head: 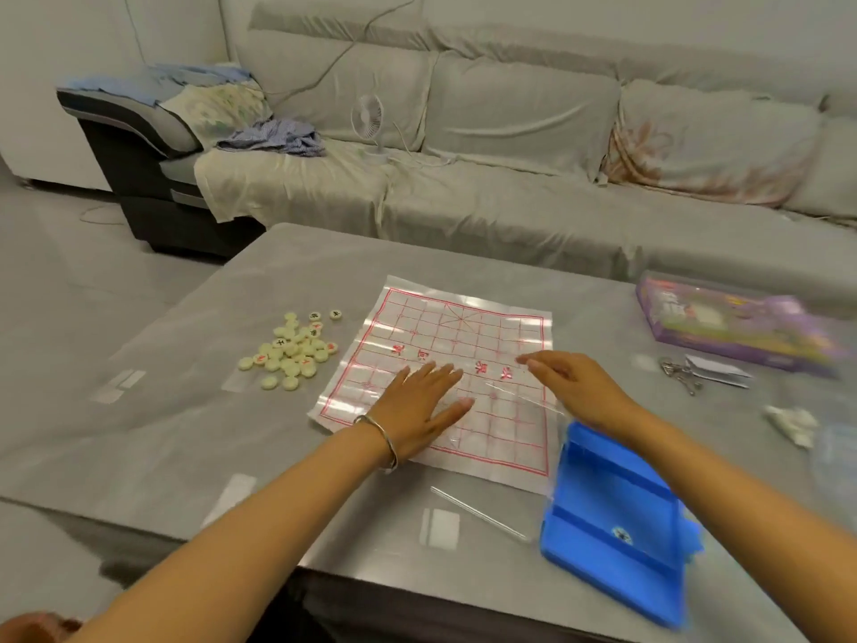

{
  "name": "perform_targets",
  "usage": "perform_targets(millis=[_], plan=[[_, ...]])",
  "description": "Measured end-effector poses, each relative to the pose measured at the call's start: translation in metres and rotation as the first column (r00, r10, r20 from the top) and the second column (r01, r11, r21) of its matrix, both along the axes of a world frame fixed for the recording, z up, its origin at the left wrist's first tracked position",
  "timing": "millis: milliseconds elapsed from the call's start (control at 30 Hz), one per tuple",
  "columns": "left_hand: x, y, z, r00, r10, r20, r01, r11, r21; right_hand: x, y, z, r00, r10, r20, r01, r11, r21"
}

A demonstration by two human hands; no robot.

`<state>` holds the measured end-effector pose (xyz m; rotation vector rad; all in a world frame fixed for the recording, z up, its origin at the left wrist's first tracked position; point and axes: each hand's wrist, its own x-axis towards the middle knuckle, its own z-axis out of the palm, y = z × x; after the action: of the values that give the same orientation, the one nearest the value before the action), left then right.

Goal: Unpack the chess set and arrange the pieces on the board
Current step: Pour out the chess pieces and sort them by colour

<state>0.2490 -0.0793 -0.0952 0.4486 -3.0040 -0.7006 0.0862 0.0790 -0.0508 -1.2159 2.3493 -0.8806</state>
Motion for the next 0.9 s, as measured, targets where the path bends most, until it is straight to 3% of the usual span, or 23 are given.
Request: perform_targets(millis=[167, 300, 467, 600, 700, 900], plan=[[-0.032, 0.077, -0.010, 0.991, -0.119, -0.065, 0.121, 0.992, 0.022, -0.007, 0.097, 0.000, 0.988, -0.033, 0.150, 0.036, 0.999, -0.019], [-0.048, 0.114, -0.029, 0.985, -0.174, -0.007, 0.174, 0.985, -0.005, -0.008, 0.140, -0.018, 0.987, -0.009, 0.163, -0.007, 0.995, 0.097], [-0.051, 0.127, -0.045, 0.995, -0.102, 0.017, 0.103, 0.994, -0.041, -0.005, 0.152, -0.042, 0.988, 0.133, 0.083, -0.153, 0.937, 0.313], [-0.050, 0.126, -0.047, 0.996, -0.093, 0.013, 0.093, 0.995, -0.043, -0.001, 0.154, -0.045, 0.987, 0.153, 0.051, -0.161, 0.948, 0.274], [-0.050, 0.127, -0.047, 0.996, -0.087, -0.004, 0.087, 0.996, -0.034, 0.000, 0.158, -0.040, 0.983, 0.146, 0.111, -0.169, 0.957, 0.238], [-0.050, 0.126, -0.049, 0.996, -0.085, -0.008, 0.085, 0.996, -0.031, 0.001, 0.164, -0.032, 0.975, 0.201, 0.091, -0.220, 0.913, 0.343]])
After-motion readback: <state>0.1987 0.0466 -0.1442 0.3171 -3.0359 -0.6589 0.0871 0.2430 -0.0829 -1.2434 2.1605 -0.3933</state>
